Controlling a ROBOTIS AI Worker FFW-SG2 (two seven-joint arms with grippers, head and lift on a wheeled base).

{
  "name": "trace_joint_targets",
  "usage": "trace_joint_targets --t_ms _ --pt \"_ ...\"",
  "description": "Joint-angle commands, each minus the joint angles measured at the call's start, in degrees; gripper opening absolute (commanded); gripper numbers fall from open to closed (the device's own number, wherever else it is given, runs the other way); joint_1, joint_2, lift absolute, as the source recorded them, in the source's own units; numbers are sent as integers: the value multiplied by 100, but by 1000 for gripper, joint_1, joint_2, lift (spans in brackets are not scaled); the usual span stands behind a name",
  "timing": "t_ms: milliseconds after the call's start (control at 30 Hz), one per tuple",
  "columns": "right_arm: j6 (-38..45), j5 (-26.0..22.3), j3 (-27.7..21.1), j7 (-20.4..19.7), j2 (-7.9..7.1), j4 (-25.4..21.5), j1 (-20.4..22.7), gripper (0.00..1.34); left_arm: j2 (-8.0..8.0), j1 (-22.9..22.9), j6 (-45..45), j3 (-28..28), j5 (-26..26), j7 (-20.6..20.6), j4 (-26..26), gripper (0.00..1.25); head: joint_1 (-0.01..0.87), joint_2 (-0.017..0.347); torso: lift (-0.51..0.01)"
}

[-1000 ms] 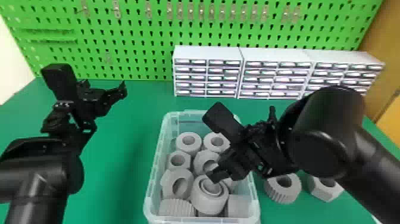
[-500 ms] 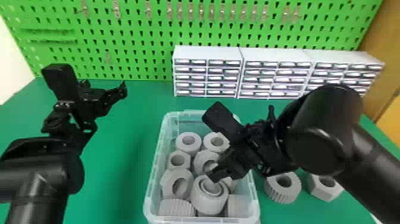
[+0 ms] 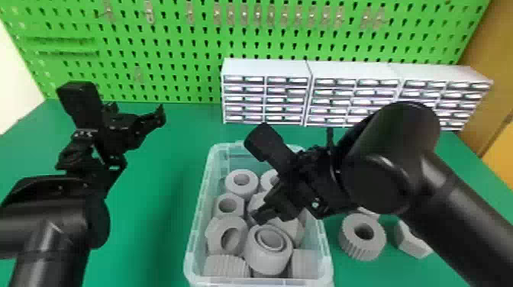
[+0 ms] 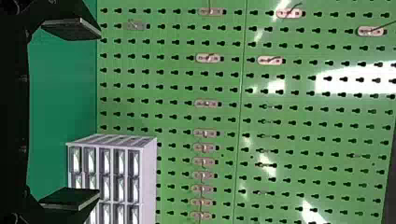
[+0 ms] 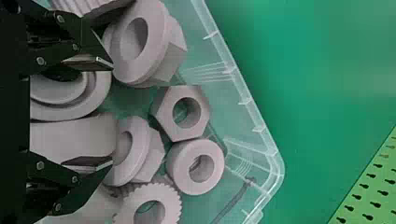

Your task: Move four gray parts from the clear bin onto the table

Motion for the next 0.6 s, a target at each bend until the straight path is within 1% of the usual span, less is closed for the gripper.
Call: trace_joint_targets --t_ms 0,100,233,467,567 --pt "-5 60 102 9 141 163 -97 802 0 6 1 -7 -6 0 9 1152 686 26 -50" --pt "-14 69 155 79 194 295 -150 802 0 6 -8 -15 -6 0 9 1152 686 26 -50" --pt "-22 183 261 439 238 523 -229 802 0 6 1 -15 -6 0 17 1152 686 26 -50" --pt "-101 245 419 677 229 725 -317 802 9 15 1 -7 3 0 17 1152 686 26 -50" --pt "-198 429 515 870 238 822 -361 802 18 15 1 -15 3 0 17 1152 686 26 -50"
